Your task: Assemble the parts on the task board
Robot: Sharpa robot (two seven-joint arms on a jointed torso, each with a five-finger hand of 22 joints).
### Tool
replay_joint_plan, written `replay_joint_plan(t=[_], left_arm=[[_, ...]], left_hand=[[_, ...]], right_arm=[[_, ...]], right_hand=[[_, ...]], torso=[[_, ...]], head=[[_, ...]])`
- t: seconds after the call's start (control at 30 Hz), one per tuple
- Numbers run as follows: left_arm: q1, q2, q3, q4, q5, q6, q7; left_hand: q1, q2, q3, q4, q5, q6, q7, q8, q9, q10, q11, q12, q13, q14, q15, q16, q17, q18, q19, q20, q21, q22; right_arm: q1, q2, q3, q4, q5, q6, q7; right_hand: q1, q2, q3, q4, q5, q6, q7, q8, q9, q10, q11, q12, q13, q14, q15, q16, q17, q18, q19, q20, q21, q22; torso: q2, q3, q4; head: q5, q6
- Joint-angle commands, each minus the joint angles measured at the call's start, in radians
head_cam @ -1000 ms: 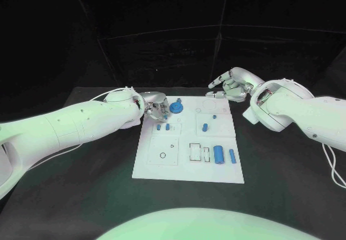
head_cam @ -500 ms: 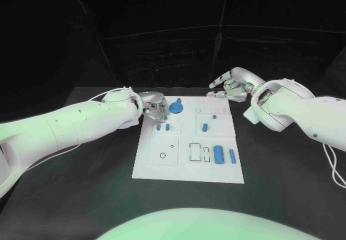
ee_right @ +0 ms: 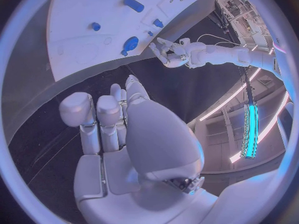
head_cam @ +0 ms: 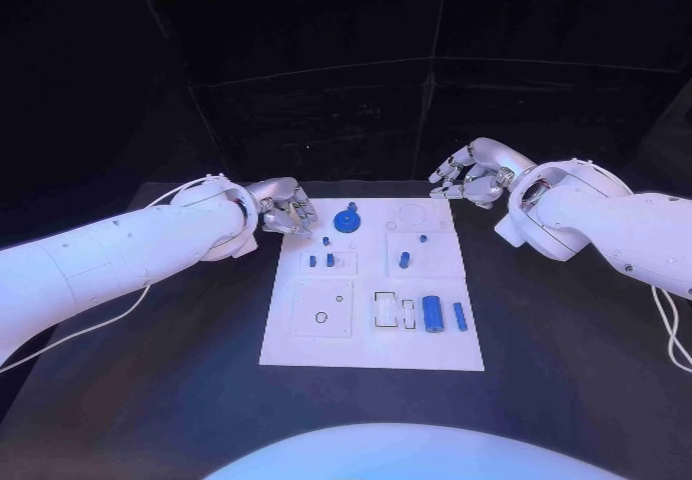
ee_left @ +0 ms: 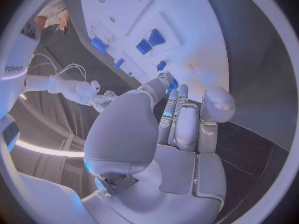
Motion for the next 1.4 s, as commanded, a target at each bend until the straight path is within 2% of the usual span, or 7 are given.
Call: replay_joint_plan(t=[0.03,0.17,0.37,0.5,0.6,0.83,1.4], left_arm=[[0.002,-0.027,0.003,0.033,0.531,-0.055,0.118],[-0.001,-0.052,0.004,0.079,0.822,-0.071,0.208],[-0.008,-0.085,0.004,0.161,1.031,-0.061,0.329],[-0.014,-0.102,0.004,0.205,1.075,-0.056,0.368],[-0.016,-0.110,0.004,0.228,1.090,-0.057,0.375],[-0.018,-0.130,0.003,0.289,1.149,-0.065,0.373],[-0.018,-0.145,0.003,0.318,1.161,-0.069,0.374]], left_hand=[[-0.017,0.006,-0.002,0.014,0.003,0.012,0.012,0.011,-0.001,-0.015,0.009,0.006,0.000,-0.055,0.008,-0.074,-0.137,0.041,-0.064,0.007,-0.147,-0.105],[-0.003,0.018,-0.001,0.010,0.003,0.018,0.017,0.017,-0.003,-0.028,0.014,0.028,0.003,-0.156,0.013,-0.187,-0.330,0.074,-0.167,0.014,-0.348,-0.246],[-0.008,0.026,-0.016,0.013,0.002,0.023,0.011,0.024,-0.004,-0.014,0.008,0.070,0.012,-0.234,0.013,-0.262,-0.458,0.075,-0.202,0.017,-0.387,-0.270],[-0.010,0.030,-0.025,0.014,0.002,0.031,0.008,0.031,-0.003,-0.005,0.004,0.090,0.018,-0.246,0.010,-0.269,-0.475,0.075,-0.206,0.015,-0.397,-0.278],[-0.009,0.033,-0.027,0.014,0.002,0.034,0.007,0.033,-0.002,-0.003,0.002,0.097,0.019,-0.248,0.009,-0.269,-0.479,0.075,-0.206,0.014,-0.400,-0.281],[-0.010,0.031,-0.034,0.014,0.001,0.035,0.010,0.036,-0.002,-0.001,0.002,0.107,0.022,-0.252,0.009,-0.272,-0.487,0.075,-0.205,0.014,-0.404,-0.284],[0.003,0.033,-0.039,0.005,0.002,0.037,0.010,0.042,-0.001,-0.003,0.001,0.122,0.026,-0.259,0.008,-0.277,-0.503,0.075,-0.204,0.012,-0.410,-0.290]], right_arm=[[-0.004,-0.001,0.000,-0.014,-0.182,0.076,0.004],[-0.015,0.002,-0.001,-0.025,-0.304,0.096,-0.016],[-0.039,0.018,-0.002,-0.039,-0.442,0.102,-0.049],[-0.051,0.038,-0.008,-0.047,-0.484,0.098,-0.058],[-0.059,0.048,-0.016,-0.046,-0.498,0.099,-0.061],[-0.078,0.066,-0.023,-0.041,-0.513,0.124,-0.059],[-0.098,0.096,-0.025,-0.058,-0.516,0.122,-0.049]], right_hand=[[0.019,-0.004,0.009,-0.003,-0.010,0.029,-0.006,0.006,-0.001,0.007,0.002,-0.085,-0.071,0.004,-0.005,0.007,0.006,0.003,0.007,0.003,-0.008,-0.001],[0.023,-0.014,0.011,-0.001,-0.016,0.045,-0.011,-0.005,-0.004,0.029,0.000,-0.153,-0.137,0.007,-0.004,0.012,0.011,0.003,0.010,0.003,-0.012,-0.004],[0.021,-0.021,0.013,0.004,-0.024,0.048,-0.010,-0.024,-0.006,0.051,0.003,-0.202,-0.189,0.014,-0.002,0.023,0.024,0.001,0.016,0.006,-0.012,-0.003],[0.019,-0.028,0.013,0.006,-0.024,0.039,-0.001,-0.039,-0.006,0.044,0.012,-0.231,-0.217,0.020,0.005,0.033,0.035,0.000,0.021,0.010,-0.010,0.001],[0.018,-0.033,0.012,0.005,-0.024,0.031,0.006,-0.049,-0.006,0.029,0.021,-0.254,-0.238,0.021,0.011,0.035,0.037,-0.001,0.023,0.016,-0.010,0.001],[0.028,-0.035,0.026,-0.005,-0.011,0.020,0.013,-0.071,-0.006,0.025,0.029,-0.285,-0.280,0.025,0.017,0.046,0.049,0.000,0.027,0.024,-0.013,-0.002],[0.049,-0.028,0.072,-0.019,-0.021,0.030,0.014,-0.088,-0.005,0.040,0.030,-0.315,-0.331,0.021,0.019,0.042,0.041,0.003,0.023,0.026,-0.024,-0.019]], torso=[[0.000,-0.0001,-0.0026],[0.001,-0.0031,0.0013],[0.002,-0.0021,0.0004],[0.002,-0.0008,-0.0026],[0.003,-0.0012,0.0016],[0.002,-0.0012,0.0010],[0.002,0.0009,-0.0009]], head=[[-0.011,0.010],[-0.031,0.024],[-0.045,0.036],[-0.044,0.038],[-0.046,0.042],[-0.041,0.034],[-0.037,0.028]])
